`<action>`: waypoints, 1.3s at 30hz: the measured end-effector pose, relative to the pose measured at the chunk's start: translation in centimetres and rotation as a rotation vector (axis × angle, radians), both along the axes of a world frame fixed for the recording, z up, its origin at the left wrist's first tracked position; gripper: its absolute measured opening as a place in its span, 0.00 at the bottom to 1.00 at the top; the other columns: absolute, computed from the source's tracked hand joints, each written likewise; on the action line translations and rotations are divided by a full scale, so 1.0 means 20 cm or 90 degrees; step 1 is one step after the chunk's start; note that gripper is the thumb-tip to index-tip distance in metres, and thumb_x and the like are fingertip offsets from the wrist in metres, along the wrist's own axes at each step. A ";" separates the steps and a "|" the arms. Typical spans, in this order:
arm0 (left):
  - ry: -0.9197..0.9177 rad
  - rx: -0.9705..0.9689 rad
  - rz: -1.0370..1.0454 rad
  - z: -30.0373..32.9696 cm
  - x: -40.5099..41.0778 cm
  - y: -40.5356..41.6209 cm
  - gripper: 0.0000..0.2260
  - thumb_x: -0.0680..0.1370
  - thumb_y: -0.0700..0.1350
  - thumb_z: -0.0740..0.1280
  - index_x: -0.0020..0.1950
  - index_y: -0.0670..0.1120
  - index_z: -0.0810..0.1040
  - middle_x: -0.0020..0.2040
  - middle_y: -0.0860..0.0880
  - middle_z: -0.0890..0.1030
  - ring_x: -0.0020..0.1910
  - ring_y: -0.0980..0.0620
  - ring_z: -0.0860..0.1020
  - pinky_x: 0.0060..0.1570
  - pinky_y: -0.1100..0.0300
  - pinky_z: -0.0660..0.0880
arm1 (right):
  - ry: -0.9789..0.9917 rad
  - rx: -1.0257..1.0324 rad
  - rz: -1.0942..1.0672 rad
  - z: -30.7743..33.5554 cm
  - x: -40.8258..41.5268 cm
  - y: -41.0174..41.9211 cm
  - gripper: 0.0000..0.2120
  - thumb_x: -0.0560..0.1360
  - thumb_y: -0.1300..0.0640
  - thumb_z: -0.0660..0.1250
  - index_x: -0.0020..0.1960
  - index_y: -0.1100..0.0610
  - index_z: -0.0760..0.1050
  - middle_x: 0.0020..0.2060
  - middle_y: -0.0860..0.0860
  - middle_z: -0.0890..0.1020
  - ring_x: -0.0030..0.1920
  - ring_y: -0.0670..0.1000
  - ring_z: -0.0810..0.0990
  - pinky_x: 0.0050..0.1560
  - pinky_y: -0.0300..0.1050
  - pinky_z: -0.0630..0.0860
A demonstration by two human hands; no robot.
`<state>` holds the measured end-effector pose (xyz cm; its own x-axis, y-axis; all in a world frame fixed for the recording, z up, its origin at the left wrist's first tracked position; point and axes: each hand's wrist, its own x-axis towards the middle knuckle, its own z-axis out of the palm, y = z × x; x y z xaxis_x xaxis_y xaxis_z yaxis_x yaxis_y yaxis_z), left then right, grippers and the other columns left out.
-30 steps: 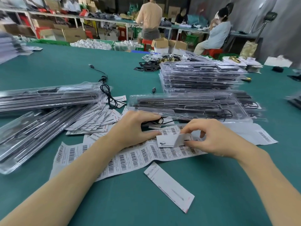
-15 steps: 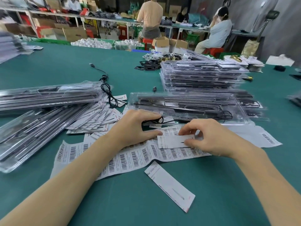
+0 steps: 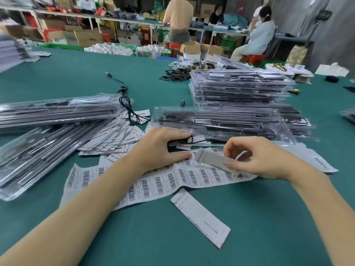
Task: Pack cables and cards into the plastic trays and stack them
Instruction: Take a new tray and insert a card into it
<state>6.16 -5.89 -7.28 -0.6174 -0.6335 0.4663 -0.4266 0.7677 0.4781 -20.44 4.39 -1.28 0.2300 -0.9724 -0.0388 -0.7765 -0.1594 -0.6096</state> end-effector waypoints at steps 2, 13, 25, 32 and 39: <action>-0.005 0.001 0.000 0.01 0.00 0.01 0.25 0.73 0.55 0.77 0.67 0.48 0.81 0.61 0.54 0.83 0.60 0.61 0.80 0.63 0.60 0.76 | -0.059 -0.024 -0.016 0.02 0.00 0.01 0.10 0.74 0.59 0.75 0.46 0.43 0.81 0.41 0.45 0.85 0.42 0.47 0.83 0.46 0.43 0.82; -0.024 -0.044 0.004 0.01 -0.01 -0.01 0.16 0.78 0.44 0.73 0.65 0.48 0.82 0.59 0.53 0.84 0.55 0.55 0.83 0.59 0.53 0.79 | 0.094 -0.530 -0.088 -0.17 0.33 -0.04 0.07 0.70 0.66 0.76 0.46 0.57 0.85 0.41 0.49 0.86 0.41 0.52 0.82 0.40 0.52 0.80; -0.009 0.134 -0.032 0.05 0.04 -0.02 0.25 0.71 0.68 0.70 0.66 0.62 0.79 0.59 0.67 0.81 0.59 0.68 0.77 0.60 0.65 0.74 | 0.201 -0.613 -0.092 -0.18 0.39 -0.10 0.06 0.68 0.66 0.76 0.40 0.57 0.82 0.37 0.49 0.83 0.38 0.53 0.80 0.32 0.43 0.74; -0.046 0.115 -0.018 0.10 0.05 -0.04 0.16 0.80 0.61 0.65 0.68 0.64 0.76 0.53 0.59 0.85 0.40 0.59 0.80 0.39 0.64 0.76 | 0.264 -0.627 -0.151 -0.19 0.46 -0.19 0.05 0.69 0.62 0.74 0.42 0.54 0.80 0.37 0.49 0.81 0.36 0.54 0.79 0.29 0.44 0.71; 0.000 0.075 -0.009 0.08 0.05 -0.04 0.13 0.81 0.48 0.67 0.66 0.56 0.81 0.59 0.61 0.83 0.53 0.67 0.80 0.55 0.68 0.76 | 0.269 -0.658 -0.159 -0.24 0.43 -0.22 0.02 0.72 0.59 0.76 0.42 0.54 0.84 0.37 0.50 0.77 0.39 0.54 0.73 0.32 0.44 0.68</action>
<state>7.25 -6.74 -5.63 -0.6267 -0.6753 0.3889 -0.4158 0.7118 0.5661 -11.93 -0.05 -6.00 0.1846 -0.6007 0.7779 -0.9686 -0.2451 0.0406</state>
